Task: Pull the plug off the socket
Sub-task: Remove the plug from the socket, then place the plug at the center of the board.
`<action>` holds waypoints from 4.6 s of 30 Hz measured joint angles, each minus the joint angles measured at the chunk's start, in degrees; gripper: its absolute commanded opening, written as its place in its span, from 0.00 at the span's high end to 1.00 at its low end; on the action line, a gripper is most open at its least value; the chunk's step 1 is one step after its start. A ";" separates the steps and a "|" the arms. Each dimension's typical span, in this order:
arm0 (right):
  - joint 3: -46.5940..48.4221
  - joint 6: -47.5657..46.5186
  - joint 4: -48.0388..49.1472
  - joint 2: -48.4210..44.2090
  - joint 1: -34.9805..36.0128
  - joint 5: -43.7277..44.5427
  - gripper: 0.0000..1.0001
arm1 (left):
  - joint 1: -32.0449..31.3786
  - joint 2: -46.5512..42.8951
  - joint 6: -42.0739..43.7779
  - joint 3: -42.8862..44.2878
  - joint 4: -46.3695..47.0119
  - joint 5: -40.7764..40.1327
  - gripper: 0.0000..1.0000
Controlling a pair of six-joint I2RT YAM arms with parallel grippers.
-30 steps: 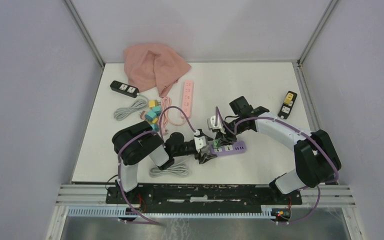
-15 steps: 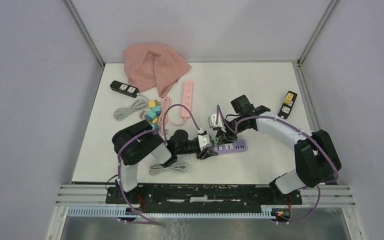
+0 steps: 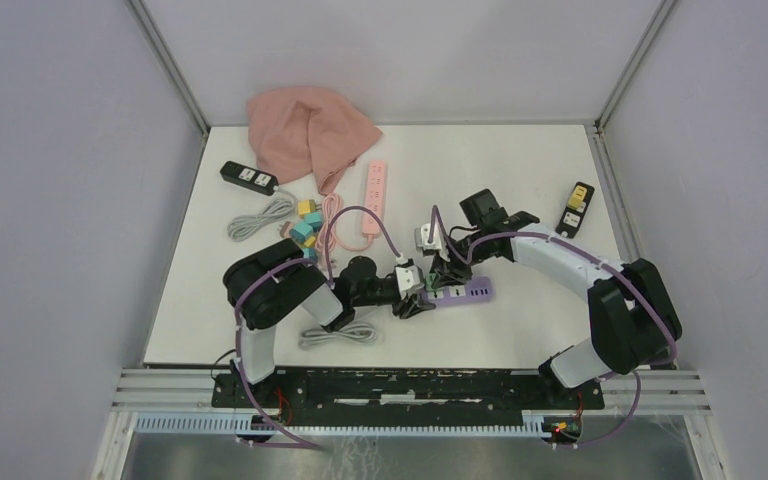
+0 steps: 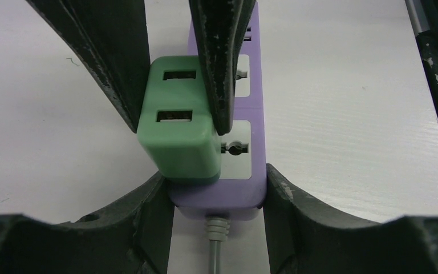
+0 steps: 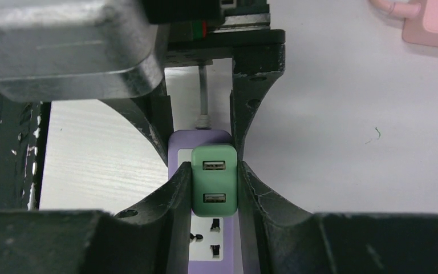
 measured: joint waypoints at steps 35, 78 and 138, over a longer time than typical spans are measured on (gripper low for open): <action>3.54 -9.38 -10.19 0.59 -3.67 -4.81 1.00 | 1.70 -0.04 -3.37 1.18 1.31 4.85 0.97; 7.48 -7.82 -17.62 0.09 -6.75 -13.22 1.00 | 2.16 -0.11 -3.56 0.94 -2.84 2.93 0.97; 10.49 53.99 6.97 3.82 -12.00 -21.22 0.98 | 2.29 -54.82 -41.51 -12.57 -34.27 -31.52 0.01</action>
